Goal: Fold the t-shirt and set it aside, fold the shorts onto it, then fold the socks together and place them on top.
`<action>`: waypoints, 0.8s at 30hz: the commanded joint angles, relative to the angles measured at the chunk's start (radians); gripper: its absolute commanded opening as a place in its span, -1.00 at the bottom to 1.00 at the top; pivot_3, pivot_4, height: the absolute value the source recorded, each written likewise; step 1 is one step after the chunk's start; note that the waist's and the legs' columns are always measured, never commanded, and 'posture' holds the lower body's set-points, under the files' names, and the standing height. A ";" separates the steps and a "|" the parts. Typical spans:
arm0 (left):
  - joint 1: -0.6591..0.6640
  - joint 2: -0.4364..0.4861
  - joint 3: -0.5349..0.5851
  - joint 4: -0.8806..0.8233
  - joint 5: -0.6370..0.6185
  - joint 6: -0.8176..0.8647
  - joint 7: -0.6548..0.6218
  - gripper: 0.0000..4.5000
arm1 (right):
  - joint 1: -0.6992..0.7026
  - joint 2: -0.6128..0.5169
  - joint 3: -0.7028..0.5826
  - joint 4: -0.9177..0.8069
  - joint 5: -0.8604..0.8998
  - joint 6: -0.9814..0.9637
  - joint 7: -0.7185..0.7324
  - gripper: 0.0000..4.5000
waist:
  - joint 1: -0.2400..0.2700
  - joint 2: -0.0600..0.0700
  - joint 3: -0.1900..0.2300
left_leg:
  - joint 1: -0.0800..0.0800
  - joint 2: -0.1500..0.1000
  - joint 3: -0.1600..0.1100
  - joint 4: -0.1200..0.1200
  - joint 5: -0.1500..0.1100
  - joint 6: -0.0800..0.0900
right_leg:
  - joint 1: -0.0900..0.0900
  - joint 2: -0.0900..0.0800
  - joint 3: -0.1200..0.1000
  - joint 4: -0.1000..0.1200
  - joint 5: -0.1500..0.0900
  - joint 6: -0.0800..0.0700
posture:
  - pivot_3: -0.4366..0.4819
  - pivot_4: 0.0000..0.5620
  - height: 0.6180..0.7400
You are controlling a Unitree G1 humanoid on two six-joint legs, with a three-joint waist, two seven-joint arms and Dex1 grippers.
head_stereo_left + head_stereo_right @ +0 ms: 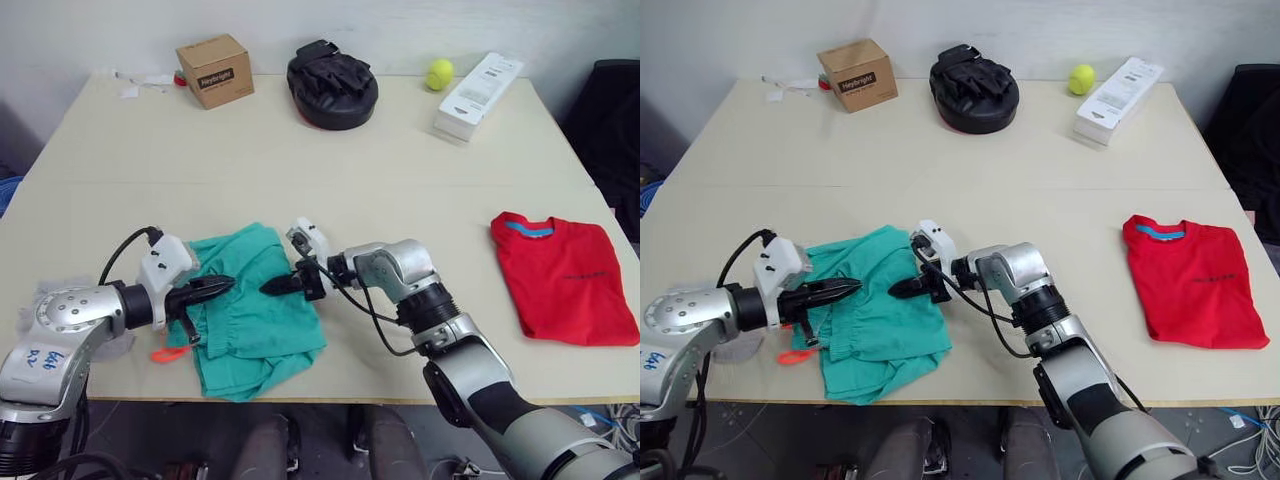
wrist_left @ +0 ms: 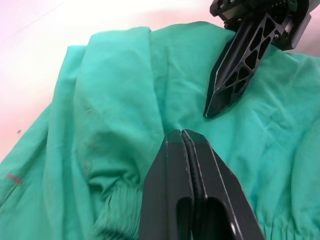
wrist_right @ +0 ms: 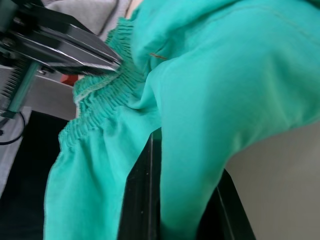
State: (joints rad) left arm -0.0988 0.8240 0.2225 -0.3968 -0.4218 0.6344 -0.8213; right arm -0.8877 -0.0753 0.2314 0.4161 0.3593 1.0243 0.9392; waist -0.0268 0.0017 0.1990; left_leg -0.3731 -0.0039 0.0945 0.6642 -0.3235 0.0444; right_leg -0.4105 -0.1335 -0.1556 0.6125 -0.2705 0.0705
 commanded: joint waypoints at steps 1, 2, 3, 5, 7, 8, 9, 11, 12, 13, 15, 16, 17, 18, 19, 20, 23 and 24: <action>-0.022 0.012 0.023 -0.022 -0.019 0.002 0.004 -1.00 | 0.035 -0.066 -0.022 -0.071 0.009 0.027 -0.015 -0.99 | 0.007 0.000 0.000 | 0.000 0.000 -0.001 0.000 0.000 -0.001 | 0.000 0.000 0.000 0.000 0.000 0.000 | -0.05 -0.47 1.00; -0.028 0.012 0.012 -0.021 -0.015 -0.003 0.002 -1.00 | 0.044 -0.091 -0.035 -0.098 0.017 0.038 -0.017 -0.99 | 0.009 0.000 0.000 | -0.001 -0.001 -0.001 0.000 -0.002 -0.004 | 0.000 -0.001 0.000 -0.001 0.000 0.000 | -0.05 -0.47 1.00; -0.033 0.010 0.001 -0.022 -0.012 -0.006 0.000 -1.00 | 0.053 -0.116 -0.048 -0.123 0.024 0.048 -0.020 -0.99 | 0.013 0.000 0.000 | -0.001 -0.001 -0.001 0.000 -0.002 -0.004 | 0.000 -0.001 0.000 -0.001 0.000 0.001 | -0.05 -0.47 1.00; -0.042 0.002 -0.021 -0.028 -0.012 -0.008 -0.001 -1.00 | 0.073 -0.168 -0.078 -0.173 0.041 0.069 -0.029 -0.99 | 0.019 0.000 0.000 | -0.001 -0.002 -0.001 0.000 -0.003 -0.004 | 0.000 -0.002 0.000 -0.001 0.001 0.001 | -0.05 -0.47 1.00; -0.052 -0.009 -0.047 -0.034 -0.014 -0.011 -0.003 -1.00 | 0.094 -0.218 -0.108 -0.221 0.059 0.087 -0.038 -0.99 | 0.023 0.000 0.000 | -0.002 -0.002 0.000 0.000 -0.002 -0.002 | 0.000 -0.001 0.000 -0.002 0.001 0.001 | -0.05 -0.47 1.00; -0.056 -0.014 -0.059 -0.037 -0.016 -0.012 -0.004 -1.00 | 0.103 -0.236 -0.120 -0.241 0.067 0.096 -0.042 -0.99 | 0.024 0.000 0.000 | -0.002 -0.002 0.000 0.000 -0.001 0.001 | 0.000 -0.001 0.000 -0.003 0.001 0.001 | -0.05 -0.47 1.00; -0.064 -0.022 -0.074 -0.040 -0.019 -0.010 -0.003 -1.00 | 0.112 -0.254 -0.132 -0.262 0.076 0.104 -0.047 -0.99 | 0.023 0.000 0.000 | -0.003 -0.002 0.000 0.000 -0.001 0.001 | -0.001 -0.001 -0.001 -0.003 0.001 0.001 | -0.05 -0.47 1.00; -0.079 -0.037 -0.103 -0.047 -0.019 -0.009 -0.004 -1.00 | 0.130 -0.277 -0.150 -0.300 0.091 0.120 -0.056 -0.99 | 0.022 0.000 0.000 | -0.003 -0.001 0.000 0.000 -0.001 0.001 | -0.001 0.000 -0.001 -0.004 0.001 0.001 | -0.05 -0.47 1.00; -0.090 -0.047 -0.126 -0.048 -0.016 -0.011 -0.004 -1.00 | 0.143 -0.290 -0.154 -0.329 0.097 0.124 -0.059 -0.99 | 0.019 0.000 0.000 | -0.003 -0.001 0.000 0.000 -0.001 0.001 | -0.001 0.001 -0.001 -0.004 0.001 0.001 | -0.05 -0.47 1.00; -0.102 -0.056 -0.145 -0.047 -0.013 -0.013 -0.004 -1.00 | 0.155 -0.302 -0.154 -0.354 0.100 0.125 -0.063 -0.99 | 0.019 0.000 0.000 | -0.003 0.000 0.001 0.000 -0.001 0.001 | -0.001 0.001 -0.001 -0.004 0.001 0.001 | -0.05 -0.47 1.00; -0.129 -0.074 -0.175 -0.036 -0.009 -0.016 -0.002 -1.00 | 0.175 -0.316 -0.157 -0.402 0.108 0.134 -0.079 -0.99 | 0.019 0.000 0.000 | -0.003 0.000 0.002 0.000 -0.001 0.001 | -0.001 0.002 -0.001 -0.004 0.001 0.001 | -0.05 -0.47 1.00; -0.143 -0.083 -0.187 -0.030 -0.007 -0.017 -0.001 -1.00 | 0.182 -0.321 -0.161 -0.424 0.114 0.142 -0.088 -0.99 | 0.019 0.000 0.000 | -0.003 0.000 0.002 0.000 -0.001 0.001 | -0.001 0.002 -0.001 -0.004 0.001 0.001 | -0.05 -0.47 1.00; -0.152 -0.087 -0.195 -0.025 -0.007 -0.018 -0.002 -1.00 | 0.187 -0.323 -0.164 -0.440 0.119 0.149 -0.096 -0.99 | 0.019 0.000 0.000 | -0.003 0.000 0.002 0.000 0.000 0.001 | -0.001 0.002 -0.001 -0.004 0.001 0.001 | -0.05 -0.47 1.00; -0.159 -0.091 -0.201 -0.022 -0.007 -0.018 -0.003 -1.00 | 0.190 -0.326 -0.169 -0.455 0.125 0.157 -0.102 -0.99 | 0.019 0.000 0.000 | -0.003 0.000 0.002 0.000 0.000 0.001 | -0.001 0.002 -0.001 -0.004 0.001 0.001 | -0.05 -0.47 1.00; -0.167 -0.096 -0.210 -0.021 -0.007 -0.020 -0.005 -1.00 | 0.196 -0.341 -0.184 -0.488 0.142 0.178 -0.105 -0.99 | 0.021 0.000 0.000 | -0.003 0.000 0.002 0.000 0.000 0.001 | -0.001 0.002 -0.001 -0.004 0.001 0.001 | -0.05 -0.47 1.00; -0.175 -0.103 -0.219 -0.021 -0.009 -0.020 -0.007 -1.00 | 0.205 -0.363 -0.202 -0.525 0.159 0.199 -0.104 -0.99 | 0.023 0.000 0.000 | -0.003 0.000 0.002 0.000 0.000 0.001 | -0.001 0.002 -0.001 -0.004 0.001 0.001 | -0.05 -0.47 1.00; -0.197 -0.122 -0.244 -0.029 -0.017 -0.015 -0.013 -1.00 | 0.233 -0.454 -0.253 -0.618 0.209 0.250 -0.091 -0.99 | 0.033 0.000 0.000 | -0.003 0.000 0.001 0.000 0.000 0.002 | -0.001 0.001 -0.001 -0.004 0.001 0.001 | -0.05 -0.47 1.00; -0.203 -0.130 -0.252 -0.034 -0.021 -0.015 -0.015 -1.00 | 0.246 -0.500 -0.270 -0.640 0.222 0.255 -0.080 -0.99 | 0.035 0.000 0.000 | -0.004 0.000 0.001 0.000 0.000 0.002 | -0.001 0.001 -0.001 -0.005 0.001 0.001 | -0.05 -0.47 1.00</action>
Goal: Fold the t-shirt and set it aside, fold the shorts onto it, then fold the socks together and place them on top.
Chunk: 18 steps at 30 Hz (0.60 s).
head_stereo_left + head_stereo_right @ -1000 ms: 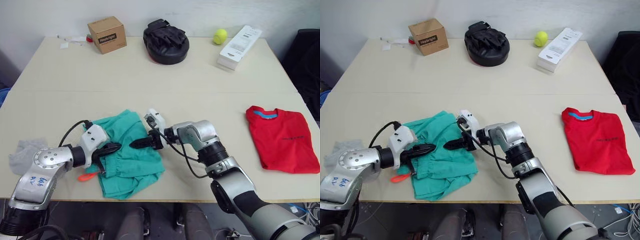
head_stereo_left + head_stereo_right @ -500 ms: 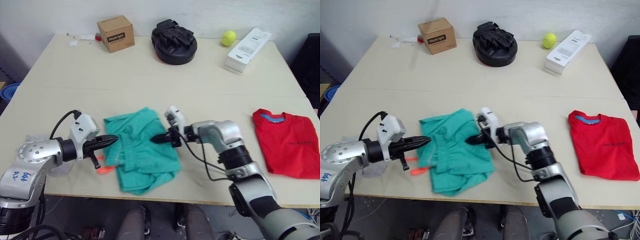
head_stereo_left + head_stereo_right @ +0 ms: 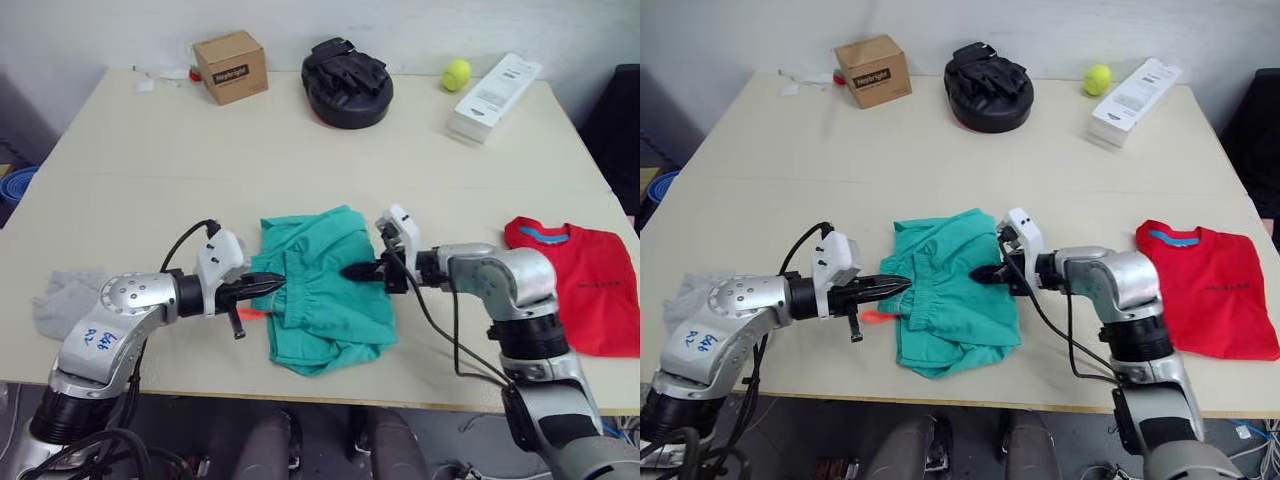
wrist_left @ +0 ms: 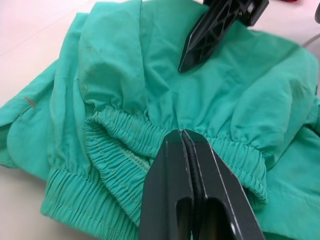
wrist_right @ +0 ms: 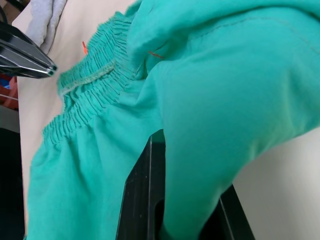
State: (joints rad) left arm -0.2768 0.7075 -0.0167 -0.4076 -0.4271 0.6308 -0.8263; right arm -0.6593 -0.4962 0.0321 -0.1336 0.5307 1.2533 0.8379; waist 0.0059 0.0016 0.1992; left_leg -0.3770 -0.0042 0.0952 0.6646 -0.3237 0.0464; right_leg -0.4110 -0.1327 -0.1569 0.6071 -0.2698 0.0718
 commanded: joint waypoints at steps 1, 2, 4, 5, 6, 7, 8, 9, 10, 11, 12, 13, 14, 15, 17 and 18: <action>-0.033 -0.023 -0.019 -0.029 -0.021 -0.009 -0.011 -1.00 | 0.028 -0.126 -0.090 -0.106 0.061 0.031 0.032 -0.99 | 0.005 0.000 0.000 | 0.000 0.000 0.000 0.000 0.000 0.001 | 0.000 0.000 0.000 -0.001 0.000 0.000 | -0.05 -0.47 1.00; -0.042 -0.035 -0.026 -0.035 -0.028 -0.006 -0.011 -1.00 | 0.040 -0.181 -0.115 -0.115 0.071 0.033 0.046 -0.99 | 0.010 0.000 0.000 | -0.001 0.000 0.000 0.000 -0.001 0.001 | 0.000 0.000 0.000 -0.002 0.000 0.001 | -0.05 -0.47 1.00; -0.054 -0.051 -0.033 -0.043 -0.034 0.001 -0.011 -1.00 | 0.055 -0.250 -0.142 -0.122 0.090 0.031 0.061 -0.99 | 0.014 0.000 0.000 | -0.002 0.000 0.000 0.001 -0.001 0.002 | 0.000 0.000 0.000 -0.004 0.001 0.002 | -0.05 -0.47 1.00; -0.063 -0.063 -0.042 -0.045 -0.037 0.000 -0.010 -1.00 | 0.068 -0.317 -0.168 -0.117 0.095 0.023 0.087 -0.99 | 0.015 0.000 0.000 | -0.002 0.000 0.000 0.001 -0.001 0.002 | 0.000 0.000 0.000 -0.004 0.001 0.002 | -0.05 -0.47 1.00; -0.070 -0.071 -0.049 -0.045 -0.038 -0.003 -0.010 -1.00 | 0.080 -0.378 -0.190 -0.109 0.097 0.015 0.111 -0.99 | 0.017 0.000 0.000 | -0.002 0.000 0.001 0.001 -0.001 0.002 | 0.000 0.001 0.000 -0.005 0.001 0.002 | -0.05 -0.47 1.00; -0.076 -0.081 -0.058 -0.040 -0.035 -0.008 -0.009 -1.00 | 0.093 -0.443 -0.211 -0.094 0.095 -0.001 0.140 -0.99 | 0.019 0.000 0.001 | -0.002 0.000 0.001 0.001 -0.001 0.002 | 0.000 0.001 -0.001 -0.005 0.001 0.002 | -0.05 -0.47 1.00; -0.081 -0.089 -0.064 -0.032 -0.031 -0.014 -0.009 -1.00 | 0.113 -0.509 -0.226 -0.078 0.088 -0.029 0.173 -0.99 | 0.019 0.000 0.001 | -0.003 0.000 0.000 0.001 -0.001 0.003 | 0.000 0.001 -0.001 -0.005 0.001 0.002 | -0.05 -0.47 1.00; -0.084 -0.095 -0.070 -0.024 -0.025 -0.019 -0.008 -1.00 | 0.129 -0.555 -0.233 -0.060 0.082 -0.056 0.198 -0.99 | 0.020 0.000 0.001 | -0.003 0.000 0.000 0.001 -0.001 0.003 | 0.000 0.001 -0.001 -0.005 0.001 0.002 | -0.05 -0.47 1.00; -0.087 -0.099 -0.074 -0.016 -0.021 -0.025 -0.007 -1.00 | 0.145 -0.599 -0.237 -0.038 0.074 -0.084 0.221 -0.99 | 0.020 0.000 0.001 | -0.003 0.000 0.000 0.001 -0.001 0.003 | 0.000 0.001 -0.001 -0.005 0.001 0.002 | -0.05 -0.47 1.00; -0.088 -0.103 -0.078 -0.007 -0.016 -0.031 -0.007 -1.00 | 0.163 -0.643 -0.242 -0.012 0.062 -0.120 0.246 -0.99 | 0.021 0.000 0.001 | -0.003 0.000 0.000 0.001 -0.001 0.003 | 0.001 0.001 -0.002 -0.006 0.001 0.002 | -0.05 -0.47 1.00; -0.089 -0.107 -0.080 0.000 -0.012 -0.037 -0.007 -1.00 | 0.179 -0.683 -0.244 0.017 0.047 -0.157 0.270 -0.99 | 0.021 -0.001 0.001 | -0.003 0.000 0.000 0.001 -0.001 0.003 | 0.001 0.001 -0.002 -0.006 0.001 0.002 | -0.05 -0.47 1.00; -0.089 -0.110 -0.082 0.007 -0.008 -0.043 -0.008 -1.00 | 0.194 -0.723 -0.248 0.055 0.024 -0.205 0.294 -0.99 | 0.019 -0.001 0.001 | -0.003 0.000 0.000 0.002 -0.001 0.003 | 0.001 0.001 -0.002 -0.006 0.001 0.002 | -0.05 -0.47 1.00; -0.089 -0.111 -0.083 0.012 -0.006 -0.048 -0.010 -1.00 | 0.202 -0.752 -0.250 0.088 0.010 -0.241 0.312 -0.99 | 0.018 -0.001 0.001 | -0.003 0.000 0.001 0.002 0.000 0.004 | 0.001 0.001 -0.001 -0.006 0.001 0.002 | -0.05 -0.47 1.00; -0.088 -0.112 -0.084 0.016 -0.004 -0.054 -0.011 -1.00 | 0.197 -0.778 -0.251 0.125 0.001 -0.262 0.325 -0.99 | 0.017 -0.001 0.001 | -0.002 0.000 0.001 0.003 0.000 0.004 | 0.001 0.001 -0.001 -0.007 0.001 0.003 | -0.05 -0.47 1.00; -0.082 -0.111 -0.082 0.024 -0.001 -0.066 -0.013 -1.00 | 0.184 -0.837 -0.251 0.203 -0.020 -0.306 0.363 -0.99 | 0.017 0.000 0.002 | -0.002 0.000 0.003 0.003 0.000 0.004 | 0.001 0.001 0.000 -0.007 0.001 0.003 | -0.05 -0.47 1.00; -0.080 -0.111 -0.082 0.026 0.001 -0.069 -0.014 -1.00 | 0.183 -0.863 -0.247 0.242 -0.035 -0.333 0.383 -0.99 | 0.018 0.000 0.002 | -0.001 0.000 0.002 0.003 0.000 0.004 | 0.001 0.000 0.000 -0.007 0.001 0.003 | -0.05 -0.47 1.00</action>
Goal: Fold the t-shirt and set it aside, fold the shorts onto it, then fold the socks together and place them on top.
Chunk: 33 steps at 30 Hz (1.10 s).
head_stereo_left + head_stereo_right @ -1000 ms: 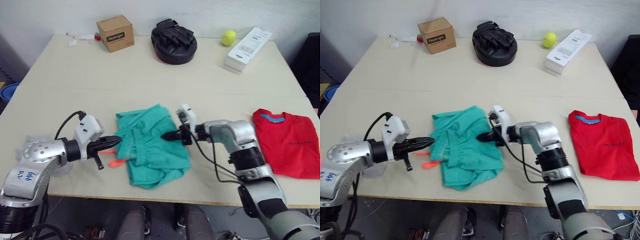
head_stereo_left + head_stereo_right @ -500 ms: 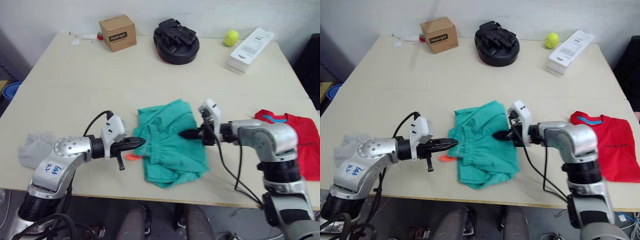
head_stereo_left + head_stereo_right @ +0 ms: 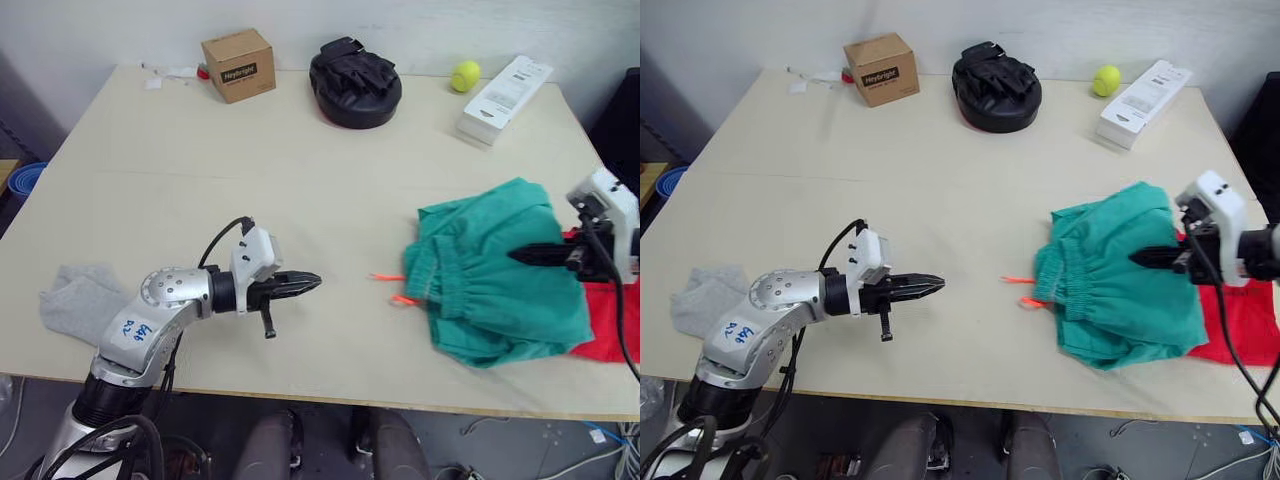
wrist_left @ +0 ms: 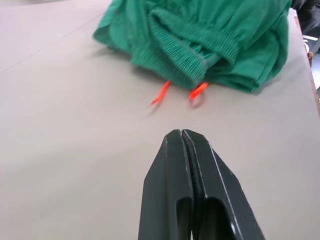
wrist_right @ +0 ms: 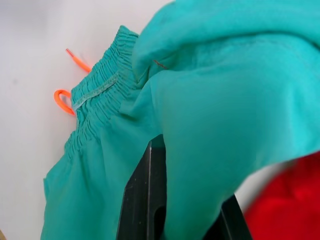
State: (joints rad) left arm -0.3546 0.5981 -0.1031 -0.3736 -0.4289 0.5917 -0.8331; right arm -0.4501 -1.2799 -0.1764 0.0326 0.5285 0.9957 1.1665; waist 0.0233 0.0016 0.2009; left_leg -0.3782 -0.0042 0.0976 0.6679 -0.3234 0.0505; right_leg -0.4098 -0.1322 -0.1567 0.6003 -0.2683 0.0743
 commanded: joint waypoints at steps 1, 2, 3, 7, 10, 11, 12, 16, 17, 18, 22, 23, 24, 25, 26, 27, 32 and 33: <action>0.000 -0.001 0.005 -0.007 0.005 -0.032 -0.006 -1.00 | -0.017 -0.104 -0.031 0.119 -0.055 -0.117 0.074 -0.99 | 0.001 0.001 0.000 | 0.000 0.000 0.000 0.000 0.000 0.000 | 0.000 0.000 0.000 0.000 0.000 0.000 | -0.05 -0.47 1.00; 0.001 -0.001 0.006 -0.007 0.006 -0.034 -0.005 -1.00 | -0.008 -0.124 -0.023 0.164 -0.076 -0.153 0.092 -0.99 | 0.001 0.001 0.000 | 0.000 0.000 0.000 0.000 0.000 0.000 | 0.000 0.000 0.000 0.001 0.000 0.000 | -0.05 -0.47 1.00; 0.002 -0.001 0.007 -0.007 0.006 -0.035 -0.005 -1.00 | -0.005 -0.136 -0.014 0.200 -0.091 -0.181 0.105 -0.99 | 0.002 0.001 0.000 | 0.001 0.000 -0.001 0.000 0.001 -0.001 | 0.000 0.000 0.000 0.000 0.000 0.000 | -0.05 -0.47 1.00; 0.010 0.002 0.010 -0.008 0.008 -0.041 -0.003 -1.00 | -0.031 -0.150 0.031 0.409 -0.183 -0.313 0.125 -0.99 | 0.002 0.001 0.000 | 0.001 0.000 0.000 0.000 0.001 -0.001 | 0.001 -0.001 0.000 0.000 0.000 0.000 | -0.05 -0.47 1.00; 0.012 0.000 0.008 -0.016 0.009 -0.040 0.002 -1.00 | -0.055 -0.107 0.066 0.543 -0.245 -0.378 0.088 -0.99 | 0.001 0.001 0.001 | 0.001 0.000 0.000 0.000 0.001 -0.001 | 0.001 -0.001 0.000 0.000 0.000 0.000 | -0.05 -0.47 1.00; 0.012 -0.001 0.006 -0.018 0.009 -0.039 0.004 -1.00 | -0.056 -0.092 0.078 0.578 -0.268 -0.409 0.072 -0.99 | 0.001 0.001 0.001 | 0.001 0.000 0.000 0.000 0.001 -0.001 | 0.000 -0.001 0.000 0.000 0.000 0.000 | -0.05 -0.47 1.00; 0.011 -0.002 0.003 -0.022 0.009 -0.038 0.005 -1.00 | -0.053 -0.078 0.089 0.614 -0.293 -0.445 0.054 -0.99 | 0.001 0.001 0.001 | 0.001 0.000 0.000 0.000 0.001 -0.001 | 0.001 0.000 0.000 0.000 0.000 0.000 | -0.05 -0.47 1.00; 0.010 0.002 0.001 -0.030 0.009 -0.036 0.005 -1.00 | -0.081 -0.033 0.094 0.749 -0.362 -0.547 -0.031 -0.99 | 0.002 0.002 0.001 | 0.001 0.000 0.000 0.001 0.003 -0.002 | 0.001 0.000 0.000 0.001 0.000 0.000 | -0.05 -0.47 1.00; 0.010 0.004 0.002 -0.029 0.009 -0.036 0.004 -1.00 | -0.089 -0.024 0.091 0.774 -0.370 -0.563 -0.042 -0.99 | 0.002 0.003 0.001 | 0.001 0.000 0.000 0.001 0.003 -0.002 | 0.001 0.000 0.000 0.002 0.000 0.000 | -0.05 -0.47 1.00; 0.009 0.008 0.004 -0.027 0.011 -0.037 0.003 -1.00 | -0.096 -0.014 0.087 0.793 -0.372 -0.573 -0.049 -0.99 | 0.001 0.004 0.001 | 0.001 0.000 0.000 0.001 0.004 -0.002 | 0.001 0.000 0.000 0.002 0.000 0.000 | -0.05 -0.47 1.00; 0.006 0.016 0.007 -0.022 0.014 -0.039 -0.002 -1.00 | -0.113 0.018 0.068 0.832 -0.365 -0.582 -0.075 -0.77 | 0.001 0.004 0.001 | 0.002 0.000 0.000 0.001 0.004 -0.003 | 0.001 0.000 0.000 0.003 0.000 0.000 | -0.05 -0.47 1.00; 0.005 0.017 0.008 -0.022 0.013 -0.039 -0.003 -1.00 | -0.114 0.023 0.061 0.834 -0.359 -0.574 -0.076 -0.67 | 0.001 0.004 0.001 | 0.002 0.000 0.000 0.001 0.004 -0.003 | 0.001 0.000 0.000 0.003 0.000 0.000 | -0.05 -0.47 1.00; 0.004 0.018 0.008 -0.022 0.013 -0.039 -0.003 -1.00 | -0.114 0.027 0.051 0.835 -0.355 -0.570 -0.079 -0.52 | 0.001 0.004 0.001 | 0.002 0.000 0.000 0.001 0.004 -0.003 | 0.002 0.000 0.000 0.003 0.000 0.000 | -0.05 -0.47 1.00; 0.003 0.019 0.008 -0.021 0.013 -0.039 -0.003 -1.00 | -0.113 0.027 0.037 0.835 -0.349 -0.563 -0.084 -0.33 | 0.001 0.004 0.001 | 0.002 0.000 0.000 0.001 0.004 -0.003 | 0.002 0.000 0.000 0.003 0.000 0.000 | -0.05 -0.47 1.00; 0.003 0.020 0.008 -0.021 0.014 -0.039 -0.003 -1.00 | -0.112 0.024 0.026 0.835 -0.345 -0.562 -0.089 -0.20 | 0.002 0.005 0.001 | 0.002 0.000 0.000 0.001 0.004 -0.003 | 0.002 0.000 0.000 0.003 0.000 0.000 | -0.05 -0.47 1.00; 0.003 0.021 0.008 -0.021 0.015 -0.040 -0.004 -1.00 | -0.111 0.019 0.012 0.837 -0.340 -0.563 -0.094 -0.01 | 0.002 0.005 0.001 | 0.002 0.000 0.000 0.001 0.004 -0.002 | 0.002 0.000 0.000 0.003 0.000 0.000 | -0.05 -0.47 1.00; 0.005 0.028 0.013 -0.018 0.017 -0.043 -0.004 -1.00 | -0.149 -0.021 -0.048 0.894 -0.351 -0.606 -0.170 0.79 | 0.001 0.005 0.001 | 0.002 0.000 0.000 0.001 0.004 -0.002 | 0.002 0.000 0.000 0.003 0.000 0.000 | -0.05 -0.47 1.00; 0.006 0.029 0.015 -0.017 0.018 -0.044 -0.005 -1.00 | -0.170 -0.025 -0.058 0.914 -0.354 -0.625 -0.194 0.93 | 0.001 0.005 0.001 | 0.002 0.000 0.000 0.001 0.004 -0.002 | 0.002 0.000 0.000 0.003 0.000 0.000 | -0.05 -0.47 1.00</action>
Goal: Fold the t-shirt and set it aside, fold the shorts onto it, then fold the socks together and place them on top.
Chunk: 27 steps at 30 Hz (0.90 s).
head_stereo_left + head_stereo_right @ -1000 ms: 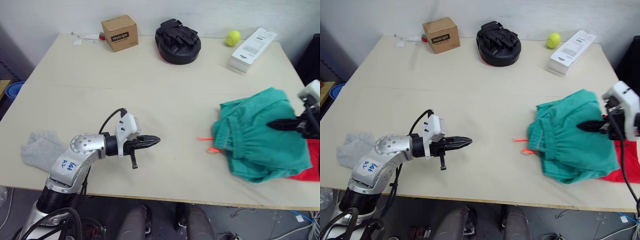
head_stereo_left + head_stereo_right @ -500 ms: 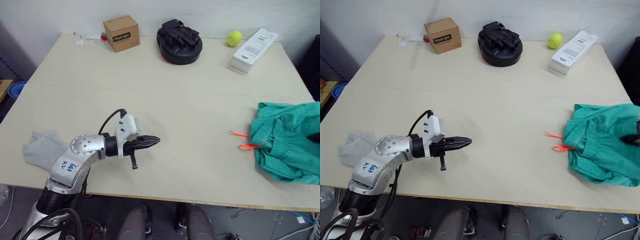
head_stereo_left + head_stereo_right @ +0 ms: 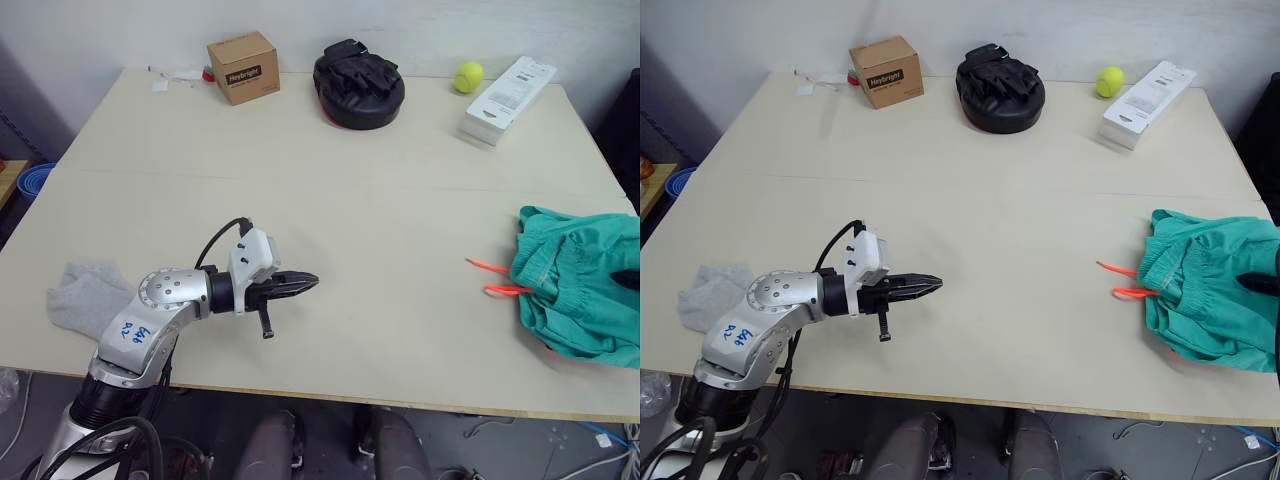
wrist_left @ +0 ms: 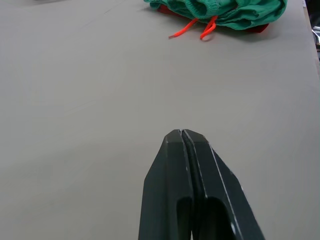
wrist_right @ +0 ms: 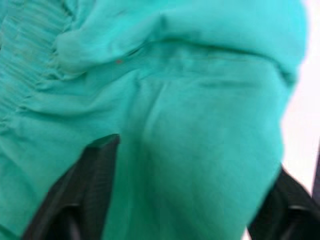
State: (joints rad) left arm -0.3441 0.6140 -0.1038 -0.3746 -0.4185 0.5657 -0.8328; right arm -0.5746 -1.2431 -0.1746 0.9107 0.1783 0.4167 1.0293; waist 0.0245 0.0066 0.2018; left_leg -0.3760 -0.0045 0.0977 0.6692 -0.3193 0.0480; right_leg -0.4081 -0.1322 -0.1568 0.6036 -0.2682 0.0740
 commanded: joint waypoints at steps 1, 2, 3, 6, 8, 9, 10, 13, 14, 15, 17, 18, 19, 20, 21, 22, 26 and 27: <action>-0.004 0.014 0.016 -0.015 0.008 -0.019 -0.005 -1.00 | -0.064 -0.064 -0.066 0.051 -0.006 -0.062 -0.075 0.99 | -0.001 0.000 0.000 | 0.000 0.000 0.000 0.000 0.000 0.000 | 0.000 0.000 0.000 0.000 0.000 0.000 | -0.05 -0.47 1.00; -0.005 0.015 0.017 -0.012 0.009 -0.020 -0.005 -1.00 | -0.087 -0.062 -0.071 0.056 -0.007 -0.084 -0.092 0.99 | -0.001 0.000 0.000 | 0.000 0.000 0.000 0.000 0.000 0.000 | 0.000 0.000 0.000 0.000 0.000 0.000 | -0.05 -0.47 1.00; -0.006 0.015 0.017 -0.010 0.010 -0.021 -0.003 -1.00 | -0.113 -0.055 -0.074 0.056 -0.009 -0.104 -0.109 0.99 | -0.002 0.000 0.000 | 0.000 0.000 0.000 0.000 0.000 0.000 | 0.000 0.000 0.000 0.000 0.000 0.000 | -0.05 -0.47 1.00; -0.006 0.016 0.020 -0.004 0.016 -0.022 0.002 -1.00 | -0.172 -0.021 -0.088 0.032 0.001 -0.156 -0.147 0.99 | -0.006 0.000 0.000 | 0.001 0.000 0.001 0.000 0.000 0.000 | 0.000 0.000 0.001 0.000 0.000 0.000 | -0.05 -0.47 1.00; -0.005 0.018 0.028 -0.002 0.018 -0.019 0.009 -1.00 | -0.203 0.023 -0.103 -0.043 0.046 -0.139 -0.112 0.99 | -0.008 0.000 0.000 | 0.001 0.000 0.001 -0.001 0.000 -0.001 | 0.000 0.001 0.001 0.000 0.000 0.000 | -0.05 -0.47 1.00; -0.005 0.021 0.035 -0.002 0.017 -0.015 0.012 -1.00 | -0.209 0.048 -0.110 -0.098 0.075 -0.117 -0.087 0.99 | -0.010 0.000 0.000 | 0.001 0.001 0.001 -0.001 0.000 -0.001 | 0.000 0.001 0.001 0.000 0.000 0.000 | -0.05 -0.47 1.00; -0.002 0.027 0.044 -0.008 0.016 -0.009 0.016 -1.00 | -0.211 0.073 -0.111 -0.167 0.106 -0.087 -0.060 0.99 | -0.011 0.000 0.000 | 0.001 0.001 0.001 -0.001 0.000 -0.001 | 0.000 0.001 0.001 0.001 0.000 0.000 | -0.05 -0.47 1.00; 0.046 0.048 0.081 -0.032 0.016 0.010 0.043 -1.00 | -0.170 0.188 -0.083 -0.486 0.250 0.060 0.037 0.99 | -0.019 0.000 0.000 | 0.001 0.001 0.001 -0.001 0.001 -0.001 | 0.000 0.001 0.001 0.002 0.000 0.000 | -0.05 -0.47 1.00; 0.056 0.052 0.088 -0.037 0.017 0.013 0.050 -1.00 | -0.156 0.211 -0.080 -0.557 0.278 0.095 0.047 0.99 | -0.019 0.000 0.000 | 0.002 0.002 0.000 -0.001 0.001 -0.002 | 0.000 0.002 0.001 0.005 0.000 0.000 | -0.05 -0.47 1.00; 0.079 0.068 0.103 -0.052 0.026 0.011 0.057 -1.00 | -0.148 0.253 -0.055 -0.649 0.325 0.133 0.075 0.99 | -0.016 0.000 0.000 | 0.001 0.002 -0.001 -0.002 0.001 -0.002 | 0.000 0.001 0.001 0.006 0.000 0.000 | -0.05 -0.47 1.00; 0.130 0.098 0.144 -0.087 0.038 0.016 0.074 -1.00 | -0.138 0.333 0.005 -0.822 0.411 0.194 0.125 0.99 | -0.011 0.000 0.000 | 0.000 0.002 -0.002 -0.002 0.001 -0.002 | -0.001 0.001 0.000 0.006 0.000 0.000 | -0.05 -0.47 1.00; 0.149 0.108 0.159 -0.099 0.038 0.019 0.082 -1.00 | -0.133 0.359 0.023 -0.879 0.438 0.217 0.138 0.99 | -0.010 0.000 0.000 | 0.000 0.001 -0.002 -0.002 0.001 -0.002 | -0.001 0.001 0.000 0.006 0.000 -0.001 | -0.05 -0.47 1.00; 0.175 0.114 0.178 -0.117 0.037 0.027 0.094 -1.00 | -0.127 0.380 0.043 -0.934 0.464 0.236 0.149 0.99 | -0.009 0.000 0.000 | 0.000 0.001 -0.002 -0.002 0.001 -0.002 | -0.001 0.001 0.000 0.005 0.000 -0.001 | -0.05 -0.47 1.00; 0.210 0.123 0.200 -0.143 0.036 0.036 0.107 -1.00 | -0.119 0.403 0.068 -0.992 0.490 0.254 0.162 0.99 | -0.001 0.000 0.000 | 0.000 0.001 -0.003 -0.001 0.001 -0.002 | -0.001 0.001 0.000 0.005 0.000 -0.001 | -0.05 -0.47 1.00; 0.250 0.131 0.226 -0.175 0.037 0.047 0.121 -1.00 | -0.112 0.423 0.094 -1.043 0.512 0.262 0.183 0.99 | 0.002 -0.001 0.000 | 0.000 0.001 -0.003 -0.001 0.001 -0.001 | 0.000 0.000 0.000 0.004 0.000 -0.001 | -0.05 -0.47 1.00; 0.285 0.136 0.250 -0.203 0.037 0.058 0.133 -1.00 | -0.106 0.438 0.115 -1.081 0.525 0.264 0.200 0.99 | 0.003 -0.001 0.000 | -0.001 0.000 -0.004 -0.001 0.000 0.000 | 0.000 -0.001 0.000 0.004 0.000 -0.001 | -0.05 -0.47 1.00; 0.447 0.129 0.377 -0.317 0.041 0.115 0.203 -1.00 | -0.099 0.487 0.183 -1.139 0.542 0.245 0.255 0.99 | 0.001 -0.002 0.000 | -0.002 -0.001 -0.004 0.001 -0.003 0.004 | 0.001 -0.003 0.000 0.001 0.001 0.001 | -0.05 -0.47 1.00; 0.505 0.117 0.424 -0.352 0.041 0.130 0.221 -1.00 | -0.094 0.498 0.200 -1.149 0.542 0.234 0.269 0.99 | -0.001 -0.003 -0.001 | -0.002 -0.001 -0.004 0.001 -0.003 0.004 | 0.001 -0.003 0.000 0.001 0.001 0.001 | -0.05 -0.47 1.00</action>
State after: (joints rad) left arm 0.1192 0.7415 0.2471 -0.6515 -0.3833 0.6788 -0.6422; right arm -0.6749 -0.7514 0.0192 -0.2010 0.7034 0.6720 1.2717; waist 0.0232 0.0033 0.2010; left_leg -0.3781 -0.0052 0.0936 0.6709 -0.3233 0.0520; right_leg -0.4073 -0.1352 -0.1566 0.6043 -0.2672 0.0755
